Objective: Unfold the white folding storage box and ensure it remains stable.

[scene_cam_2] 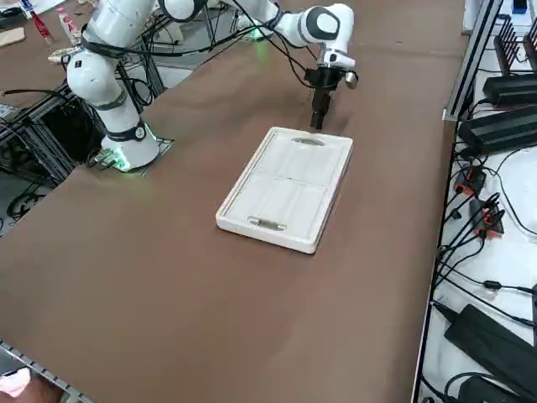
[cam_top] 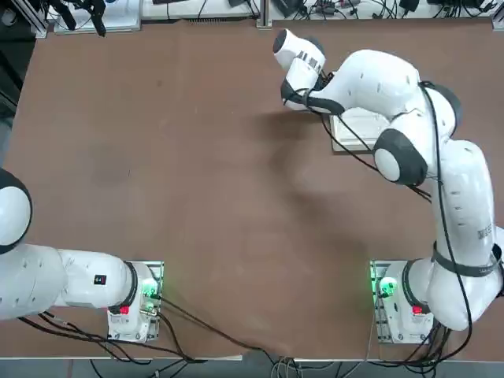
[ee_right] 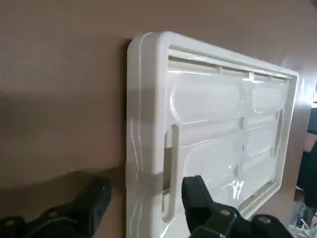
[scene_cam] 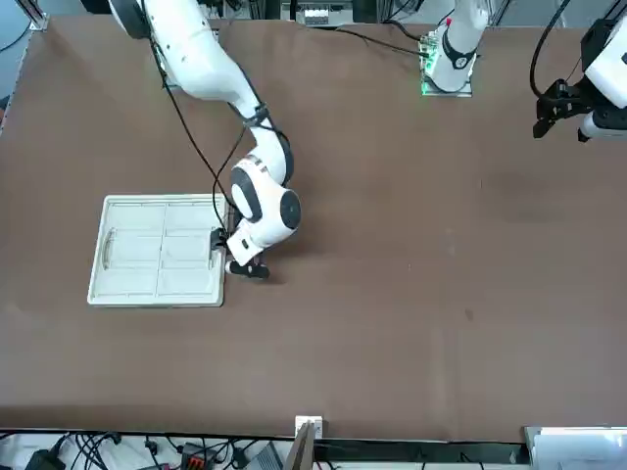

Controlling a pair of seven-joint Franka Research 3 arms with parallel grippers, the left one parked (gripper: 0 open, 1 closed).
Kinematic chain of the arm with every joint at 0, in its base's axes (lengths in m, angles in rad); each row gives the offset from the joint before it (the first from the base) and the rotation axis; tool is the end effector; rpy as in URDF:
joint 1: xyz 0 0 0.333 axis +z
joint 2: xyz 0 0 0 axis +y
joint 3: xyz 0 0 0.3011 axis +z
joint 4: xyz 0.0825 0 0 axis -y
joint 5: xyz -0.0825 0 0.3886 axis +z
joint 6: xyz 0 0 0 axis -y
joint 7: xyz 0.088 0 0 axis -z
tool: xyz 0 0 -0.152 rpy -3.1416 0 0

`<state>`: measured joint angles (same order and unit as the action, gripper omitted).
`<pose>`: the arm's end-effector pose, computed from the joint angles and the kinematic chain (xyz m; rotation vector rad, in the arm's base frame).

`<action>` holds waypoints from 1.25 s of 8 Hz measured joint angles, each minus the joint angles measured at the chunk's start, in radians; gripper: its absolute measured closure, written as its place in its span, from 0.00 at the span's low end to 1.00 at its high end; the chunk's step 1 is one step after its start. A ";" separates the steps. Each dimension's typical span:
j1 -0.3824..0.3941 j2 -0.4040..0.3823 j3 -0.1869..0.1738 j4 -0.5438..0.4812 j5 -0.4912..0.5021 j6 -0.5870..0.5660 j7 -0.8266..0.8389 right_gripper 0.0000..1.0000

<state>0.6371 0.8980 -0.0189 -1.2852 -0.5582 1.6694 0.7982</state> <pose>0.5864 0.3267 0.1435 2.4030 0.0351 -0.0316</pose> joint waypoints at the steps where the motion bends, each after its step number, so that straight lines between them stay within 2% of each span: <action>1: 0.002 0.019 -0.004 0.014 -0.002 -0.006 0.000 0.15; 6: 0.004 0.031 -0.020 0.023 -0.028 -0.062 0.000 0.28; 10: 0.006 0.036 -0.020 0.023 -0.028 -0.064 0.000 0.29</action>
<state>0.6427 0.9339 -0.0391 -1.2621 -0.5862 1.6056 0.7983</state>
